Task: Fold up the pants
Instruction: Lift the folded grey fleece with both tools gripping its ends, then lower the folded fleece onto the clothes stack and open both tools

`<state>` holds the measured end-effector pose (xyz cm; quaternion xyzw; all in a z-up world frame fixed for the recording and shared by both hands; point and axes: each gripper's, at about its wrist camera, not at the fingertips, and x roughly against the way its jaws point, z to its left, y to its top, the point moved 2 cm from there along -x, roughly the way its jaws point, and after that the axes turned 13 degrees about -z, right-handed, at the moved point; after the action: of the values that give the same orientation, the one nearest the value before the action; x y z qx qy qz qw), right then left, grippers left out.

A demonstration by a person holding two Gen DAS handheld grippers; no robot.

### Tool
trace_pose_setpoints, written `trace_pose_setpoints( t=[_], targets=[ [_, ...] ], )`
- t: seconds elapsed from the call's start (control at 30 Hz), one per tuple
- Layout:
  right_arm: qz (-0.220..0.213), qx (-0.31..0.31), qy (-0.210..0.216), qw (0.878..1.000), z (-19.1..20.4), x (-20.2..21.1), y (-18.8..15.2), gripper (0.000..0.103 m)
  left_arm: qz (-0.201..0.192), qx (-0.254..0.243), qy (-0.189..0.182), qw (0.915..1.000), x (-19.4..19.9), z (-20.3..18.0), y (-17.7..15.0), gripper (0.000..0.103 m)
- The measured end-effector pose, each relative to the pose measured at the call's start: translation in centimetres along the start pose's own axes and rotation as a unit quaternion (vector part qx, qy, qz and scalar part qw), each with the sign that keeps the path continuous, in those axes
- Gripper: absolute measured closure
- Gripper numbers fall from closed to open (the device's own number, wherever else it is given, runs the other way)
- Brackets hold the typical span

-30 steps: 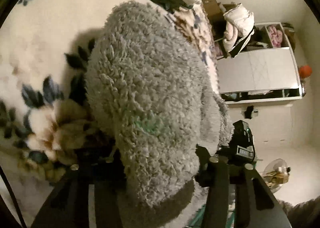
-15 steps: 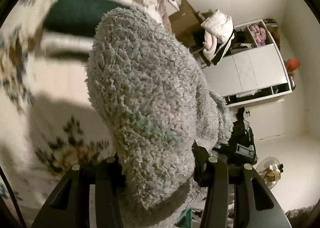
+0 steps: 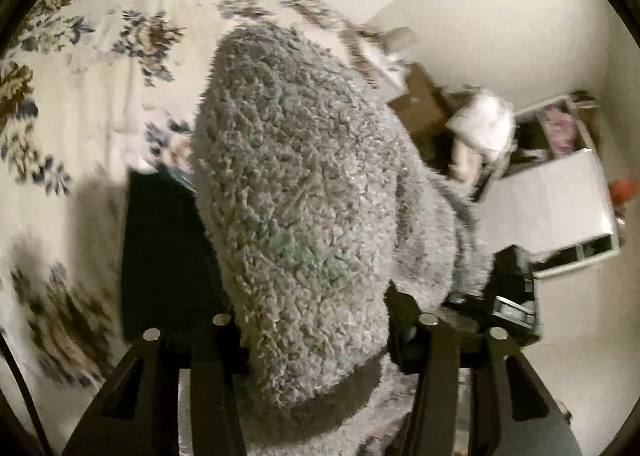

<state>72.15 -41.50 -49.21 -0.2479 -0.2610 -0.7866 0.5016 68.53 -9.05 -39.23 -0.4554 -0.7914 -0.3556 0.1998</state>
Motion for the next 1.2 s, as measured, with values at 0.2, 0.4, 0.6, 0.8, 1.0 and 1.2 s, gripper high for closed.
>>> trace_pose_setpoints(
  t=[0.2, 0.4, 0.6, 0.8, 1.0, 1.2],
  targets=[
    [0.058, 0.005, -0.102, 0.993, -3.5, -7.9, 4.8, 0.033, 0.064, 0.021, 0.107, 0.9919, -8.2, 9.3, 0.4, 0.050],
    [0.074, -0.019, -0.126, 0.989, -4.9, -8.3, 5.9, 0.006, 0.051, 0.035, 0.102, 0.9929, -7.9, 9.8, 0.1, 0.046],
    [-0.003, 0.090, -0.218, 0.972, -0.7, -3.4, 5.6, 0.004, 0.019, -0.027, 0.148, 0.9885, -5.1, 5.3, -0.5, 0.014],
    [-0.089, 0.211, -0.345, 0.910, 5.7, 2.5, -0.4, 0.003, -0.017, -0.131, 0.263, 0.9557, -1.9, 0.4, -2.4, 0.004],
    [-0.112, 0.225, -0.355, 0.901, 9.8, 6.3, -6.0, 0.003, -0.039, -0.151, 0.271, 0.9498, 1.8, -3.0, -4.7, 0.004],
    [-0.152, 0.242, -0.358, 0.889, 15.3, 11.4, -11.6, 0.003, -0.061, -0.173, 0.256, 0.9490, 7.2, -6.8, -6.4, 0.004]
  ],
)
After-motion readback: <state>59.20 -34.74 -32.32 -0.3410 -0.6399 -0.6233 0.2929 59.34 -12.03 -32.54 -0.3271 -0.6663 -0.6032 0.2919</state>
